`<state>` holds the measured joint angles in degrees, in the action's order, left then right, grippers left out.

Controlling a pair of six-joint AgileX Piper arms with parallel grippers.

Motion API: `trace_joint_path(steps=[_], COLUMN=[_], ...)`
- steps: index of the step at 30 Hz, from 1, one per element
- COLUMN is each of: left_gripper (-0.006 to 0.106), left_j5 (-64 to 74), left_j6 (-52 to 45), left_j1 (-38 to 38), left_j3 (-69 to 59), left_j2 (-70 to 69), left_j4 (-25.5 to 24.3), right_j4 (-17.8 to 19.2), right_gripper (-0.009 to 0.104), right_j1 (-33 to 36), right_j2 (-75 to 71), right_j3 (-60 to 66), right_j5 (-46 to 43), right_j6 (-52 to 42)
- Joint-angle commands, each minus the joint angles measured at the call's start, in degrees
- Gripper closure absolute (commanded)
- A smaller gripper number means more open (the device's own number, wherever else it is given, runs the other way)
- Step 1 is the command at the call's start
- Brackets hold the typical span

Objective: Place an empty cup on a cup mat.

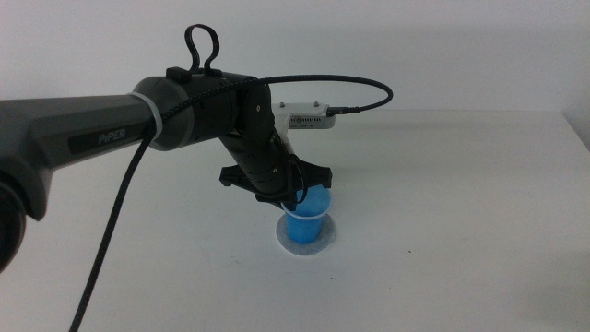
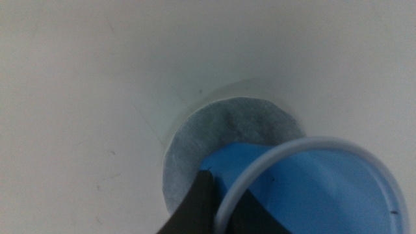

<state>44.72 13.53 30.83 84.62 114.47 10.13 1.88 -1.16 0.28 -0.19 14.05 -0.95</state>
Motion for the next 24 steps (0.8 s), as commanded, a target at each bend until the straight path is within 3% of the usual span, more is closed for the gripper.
trace_joint_path(steps=[1,6,14,17,21,24], left_gripper=[0.097,0.076,0.006,0.007,0.007,0.007], left_j5=[0.1,1.0,7.8,8.5,3.1,2.8], left_j6=[-0.1,-1.5,-6.9,-6.8,4.3,10.6], left_j1=[0.3,0.1,-3.1,-4.0,-4.0,-4.0], left_j3=[0.0,0.0,-0.2,-4.8,-18.5,-28.0], left_j2=[-0.3,-0.4,-8.1,-17.6,-33.1,-44.9], left_j4=[0.5,0.9,-0.2,-4.2,-15.3,-19.9], right_j4=[0.3,0.3,0.3,0.3,0.3,0.3], right_gripper=[0.002,0.002,0.002,0.002,0.002,0.002], right_j1=[0.1,0.1,0.1,0.1,0.1,0.1], right_j2=[-0.3,-0.3,-0.3,-0.3,-0.3,-0.3], right_j3=[0.2,0.2,0.2,0.2,0.2,0.2], right_j5=[-0.4,-0.4,-0.4,-0.4,-0.4,-0.4], right_j6=[-0.2,-0.2,-0.2,-0.2,-0.2,-0.2])
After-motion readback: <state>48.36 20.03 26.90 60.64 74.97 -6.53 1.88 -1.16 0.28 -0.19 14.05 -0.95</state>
